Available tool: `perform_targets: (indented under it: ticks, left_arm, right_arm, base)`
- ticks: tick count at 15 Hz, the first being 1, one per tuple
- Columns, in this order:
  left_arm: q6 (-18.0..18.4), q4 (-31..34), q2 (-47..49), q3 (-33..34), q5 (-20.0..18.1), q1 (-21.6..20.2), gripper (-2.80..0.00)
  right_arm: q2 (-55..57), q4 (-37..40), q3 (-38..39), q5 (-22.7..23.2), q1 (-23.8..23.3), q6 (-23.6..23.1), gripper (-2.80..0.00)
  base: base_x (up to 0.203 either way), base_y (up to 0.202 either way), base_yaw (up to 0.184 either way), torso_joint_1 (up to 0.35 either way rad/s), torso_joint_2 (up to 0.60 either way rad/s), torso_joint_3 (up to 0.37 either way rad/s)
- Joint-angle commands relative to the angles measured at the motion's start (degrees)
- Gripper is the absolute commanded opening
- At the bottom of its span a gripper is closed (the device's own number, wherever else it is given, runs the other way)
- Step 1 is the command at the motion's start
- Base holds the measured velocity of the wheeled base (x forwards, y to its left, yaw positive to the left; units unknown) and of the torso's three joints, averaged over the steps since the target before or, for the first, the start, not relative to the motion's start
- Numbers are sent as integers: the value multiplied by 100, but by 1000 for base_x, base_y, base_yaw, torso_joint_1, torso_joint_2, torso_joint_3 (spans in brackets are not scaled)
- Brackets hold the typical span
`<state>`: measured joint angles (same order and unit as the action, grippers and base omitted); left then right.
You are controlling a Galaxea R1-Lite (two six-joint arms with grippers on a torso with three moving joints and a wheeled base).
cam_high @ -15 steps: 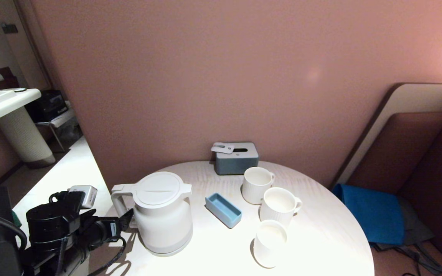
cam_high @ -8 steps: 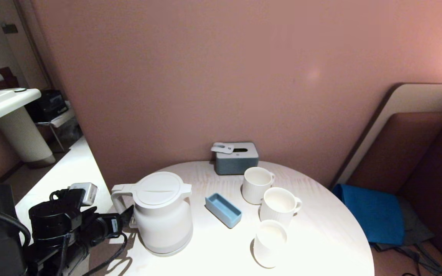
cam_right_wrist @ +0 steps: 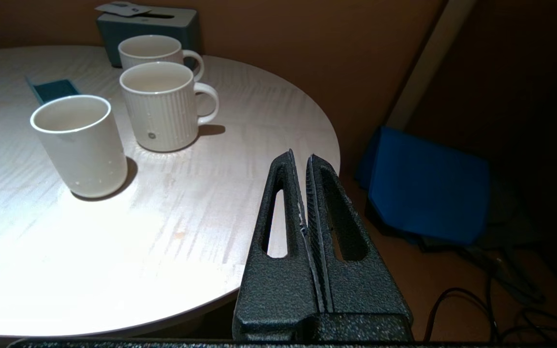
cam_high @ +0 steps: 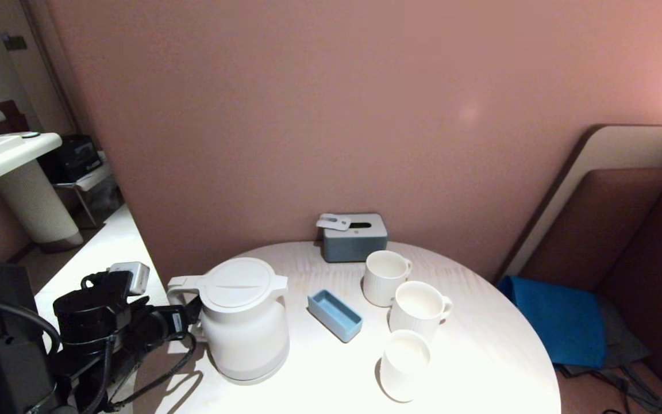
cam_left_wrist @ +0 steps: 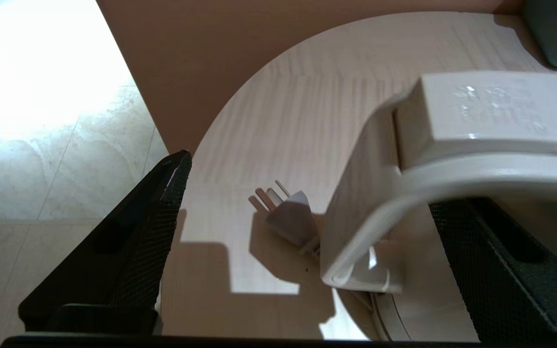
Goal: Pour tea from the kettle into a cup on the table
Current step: Pick up the kettle
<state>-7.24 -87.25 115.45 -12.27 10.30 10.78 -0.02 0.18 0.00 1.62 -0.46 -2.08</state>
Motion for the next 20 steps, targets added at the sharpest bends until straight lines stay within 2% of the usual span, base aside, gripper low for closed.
perform_targets:
  ticks: [1,20]
  left_arm:
    - [-2,-270,80,-99,-2,3,0]
    - [-32,-270,162,-249,7,3,0]
  right_arm:
    - [2,-1,0,5,2,-2,-280]
    - [2,-1,0,5,2,-2,-280]
  base:
    - [0,0,0,0,0,0]
    - [0,0,0,0,0,0]
